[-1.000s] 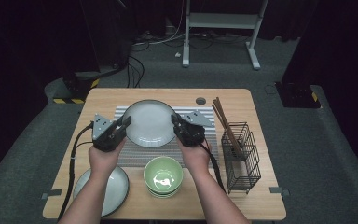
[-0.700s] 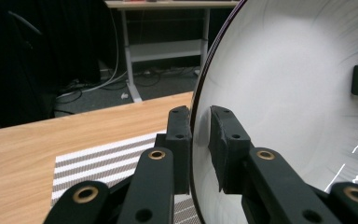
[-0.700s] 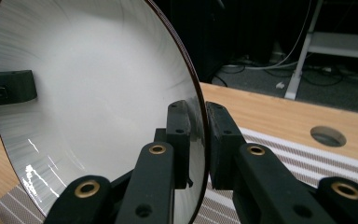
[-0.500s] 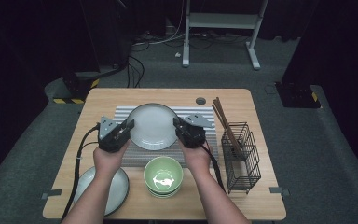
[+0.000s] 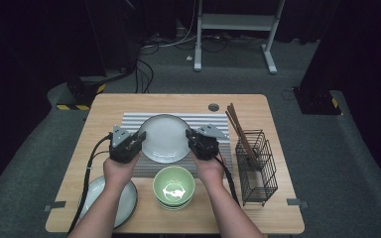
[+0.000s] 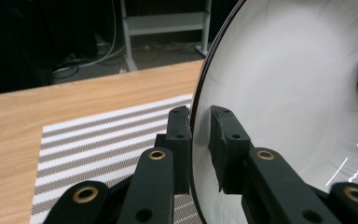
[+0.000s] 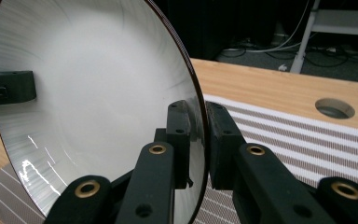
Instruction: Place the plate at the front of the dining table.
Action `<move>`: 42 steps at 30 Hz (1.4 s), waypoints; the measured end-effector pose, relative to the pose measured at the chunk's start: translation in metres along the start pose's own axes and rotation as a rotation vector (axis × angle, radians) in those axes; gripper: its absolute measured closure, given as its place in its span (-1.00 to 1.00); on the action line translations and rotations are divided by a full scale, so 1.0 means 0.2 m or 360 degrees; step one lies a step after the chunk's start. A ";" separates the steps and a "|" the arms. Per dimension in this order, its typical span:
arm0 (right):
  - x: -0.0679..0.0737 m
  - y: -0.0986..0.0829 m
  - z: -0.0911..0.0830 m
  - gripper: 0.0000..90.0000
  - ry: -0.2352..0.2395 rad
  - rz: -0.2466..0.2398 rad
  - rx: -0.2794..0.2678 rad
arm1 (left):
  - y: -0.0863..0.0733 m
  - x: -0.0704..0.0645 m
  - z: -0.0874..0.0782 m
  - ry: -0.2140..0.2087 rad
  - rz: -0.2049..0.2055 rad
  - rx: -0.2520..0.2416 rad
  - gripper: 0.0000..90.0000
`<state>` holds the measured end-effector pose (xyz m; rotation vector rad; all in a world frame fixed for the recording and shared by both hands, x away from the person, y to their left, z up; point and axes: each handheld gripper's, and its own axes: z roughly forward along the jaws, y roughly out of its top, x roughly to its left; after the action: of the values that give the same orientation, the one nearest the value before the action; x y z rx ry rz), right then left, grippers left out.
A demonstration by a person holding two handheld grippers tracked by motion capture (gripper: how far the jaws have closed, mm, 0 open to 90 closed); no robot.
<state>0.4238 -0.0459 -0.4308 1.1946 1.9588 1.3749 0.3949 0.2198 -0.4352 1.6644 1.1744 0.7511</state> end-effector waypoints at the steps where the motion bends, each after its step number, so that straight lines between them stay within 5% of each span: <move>1: 0.00 -0.01 0.00 0.80 -0.0001 -0.0001 0.0004 | -0.01 0.00 0.01 -0.0001 0.0001 0.0008 0.73; 23: -0.03 -0.22 0.00 0.79 -0.0026 0.0044 0.0099 | -0.15 -0.06 0.05 -0.0022 0.0029 0.0178 0.74; 39: -0.04 -0.22 0.01 0.80 -0.0050 0.0021 0.0125 | -0.15 -0.06 0.09 -0.0032 0.0003 0.0212 0.75; 42: -0.04 -0.23 0.03 0.80 -0.0056 0.0025 0.0143 | -0.16 -0.04 0.11 -0.0031 0.0037 0.0252 0.75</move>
<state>0.4150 -0.0557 -0.4763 1.2691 2.0094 1.2765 0.3999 0.2075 -0.4721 1.8145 1.2292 0.6695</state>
